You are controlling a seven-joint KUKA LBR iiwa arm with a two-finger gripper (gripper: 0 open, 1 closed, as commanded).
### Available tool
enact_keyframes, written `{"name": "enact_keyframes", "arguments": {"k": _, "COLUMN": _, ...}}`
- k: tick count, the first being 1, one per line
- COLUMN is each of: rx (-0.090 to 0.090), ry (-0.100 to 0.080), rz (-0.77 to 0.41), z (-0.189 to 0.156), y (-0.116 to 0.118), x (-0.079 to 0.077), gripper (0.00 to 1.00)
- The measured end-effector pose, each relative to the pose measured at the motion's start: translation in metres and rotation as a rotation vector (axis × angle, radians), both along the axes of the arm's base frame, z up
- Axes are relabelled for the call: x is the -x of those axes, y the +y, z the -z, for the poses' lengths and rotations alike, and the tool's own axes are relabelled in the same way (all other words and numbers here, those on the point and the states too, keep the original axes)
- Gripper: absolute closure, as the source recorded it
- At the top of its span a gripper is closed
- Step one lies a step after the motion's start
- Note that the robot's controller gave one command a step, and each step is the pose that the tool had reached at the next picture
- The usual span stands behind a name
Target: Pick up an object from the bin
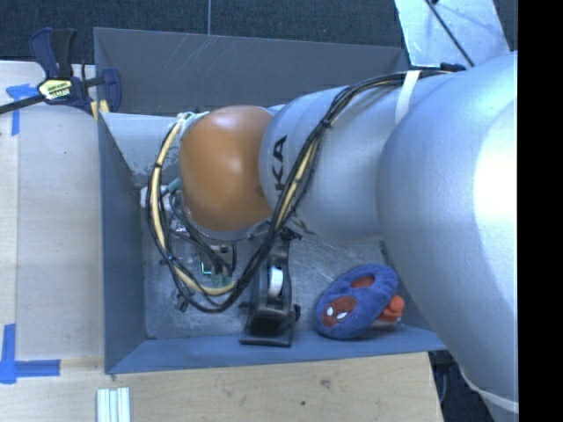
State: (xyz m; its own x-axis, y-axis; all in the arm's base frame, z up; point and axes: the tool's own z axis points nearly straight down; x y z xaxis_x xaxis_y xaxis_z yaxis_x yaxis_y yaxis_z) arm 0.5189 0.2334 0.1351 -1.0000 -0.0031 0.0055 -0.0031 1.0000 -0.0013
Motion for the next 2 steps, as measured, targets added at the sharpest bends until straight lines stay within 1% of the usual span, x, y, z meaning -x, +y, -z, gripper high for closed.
{"name": "enact_keyframes", "arguments": {"k": 1, "rx": -0.002, "ry": -0.008, "rz": 0.004, "z": -0.0045, "y": -0.0009, "x": -0.0025, "gripper": 1.0}}
{"name": "enact_keyframes", "arguments": {"k": 2, "rx": -0.002, "ry": -0.007, "rz": 0.005, "z": -0.0045, "y": -0.001, "x": -0.0025, "gripper": 0.0}}
